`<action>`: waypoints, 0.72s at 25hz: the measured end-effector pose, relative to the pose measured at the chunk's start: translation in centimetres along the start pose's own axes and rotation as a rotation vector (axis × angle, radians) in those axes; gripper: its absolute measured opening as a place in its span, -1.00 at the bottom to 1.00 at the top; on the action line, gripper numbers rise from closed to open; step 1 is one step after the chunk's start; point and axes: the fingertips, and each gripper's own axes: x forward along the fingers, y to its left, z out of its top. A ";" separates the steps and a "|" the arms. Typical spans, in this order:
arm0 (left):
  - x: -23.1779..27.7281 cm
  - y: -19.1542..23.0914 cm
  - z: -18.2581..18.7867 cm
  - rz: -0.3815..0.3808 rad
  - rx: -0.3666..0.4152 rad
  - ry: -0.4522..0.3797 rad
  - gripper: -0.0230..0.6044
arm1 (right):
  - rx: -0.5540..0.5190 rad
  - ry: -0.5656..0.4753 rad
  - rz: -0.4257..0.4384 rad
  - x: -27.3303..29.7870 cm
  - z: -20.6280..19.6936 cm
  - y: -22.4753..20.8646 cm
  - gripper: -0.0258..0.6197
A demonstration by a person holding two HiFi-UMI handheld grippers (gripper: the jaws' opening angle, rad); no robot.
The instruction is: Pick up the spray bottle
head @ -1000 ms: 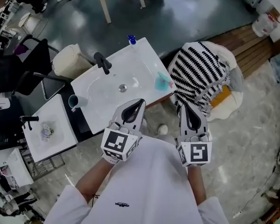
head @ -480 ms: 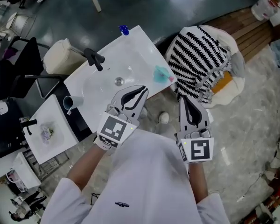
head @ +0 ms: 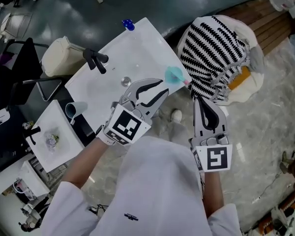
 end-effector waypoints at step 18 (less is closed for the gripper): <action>6.0 0.7 -2.2 -0.344 0.388 0.144 -0.25 | 0.020 0.047 -0.003 3.2 -2.5 -1.4 -0.90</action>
